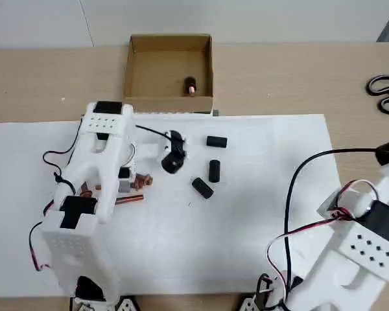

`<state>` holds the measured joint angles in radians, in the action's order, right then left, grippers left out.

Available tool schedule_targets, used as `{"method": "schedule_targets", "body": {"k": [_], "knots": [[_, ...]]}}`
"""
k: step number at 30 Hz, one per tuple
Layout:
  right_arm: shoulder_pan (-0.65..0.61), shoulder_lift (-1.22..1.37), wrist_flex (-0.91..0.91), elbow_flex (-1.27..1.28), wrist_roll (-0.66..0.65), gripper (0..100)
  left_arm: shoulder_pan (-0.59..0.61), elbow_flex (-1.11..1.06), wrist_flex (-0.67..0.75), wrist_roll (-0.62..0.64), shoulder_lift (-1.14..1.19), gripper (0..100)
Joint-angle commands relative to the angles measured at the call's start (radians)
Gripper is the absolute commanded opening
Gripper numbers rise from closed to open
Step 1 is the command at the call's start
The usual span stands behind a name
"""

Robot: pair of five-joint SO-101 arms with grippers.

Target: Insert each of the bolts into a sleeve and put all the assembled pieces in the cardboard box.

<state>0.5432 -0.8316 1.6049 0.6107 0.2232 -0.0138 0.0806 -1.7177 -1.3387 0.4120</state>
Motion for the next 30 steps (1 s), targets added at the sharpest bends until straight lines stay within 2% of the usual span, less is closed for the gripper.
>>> {"method": "schedule_targets", "body": {"k": [1,5,10,13,16,20,24,30], "knots": [[0.007,-0.035,-0.016,-0.012,-0.005,0.3,-0.012,0.061,-0.032,-0.044,-0.06,0],[0.004,-0.13,-0.018,-0.012,-0.008,0.3,-0.031,0.027,-0.034,0.003,-0.193,0],[-0.099,-0.239,-0.007,-0.006,-0.009,0.3,-0.081,-0.03,-0.031,0.152,-0.345,0],[-0.17,-0.292,-0.007,-0.009,-0.017,0.3,-0.112,-0.03,-0.017,0.321,-0.411,1],[-0.231,-0.341,-0.007,-0.009,-0.08,0.3,-0.133,-0.028,-0.003,0.468,-0.48,1],[-0.248,-0.4,-0.008,-0.011,-0.198,0.3,-0.137,-0.028,0.025,0.64,-0.588,1],[-0.251,-0.466,-0.008,-0.011,-0.313,0.3,-0.13,-0.001,0.064,0.914,-0.709,1],[-0.265,-0.539,-0.019,-0.009,-0.371,0.3,-0.127,0.01,0.12,0.974,-0.878,1]]}}
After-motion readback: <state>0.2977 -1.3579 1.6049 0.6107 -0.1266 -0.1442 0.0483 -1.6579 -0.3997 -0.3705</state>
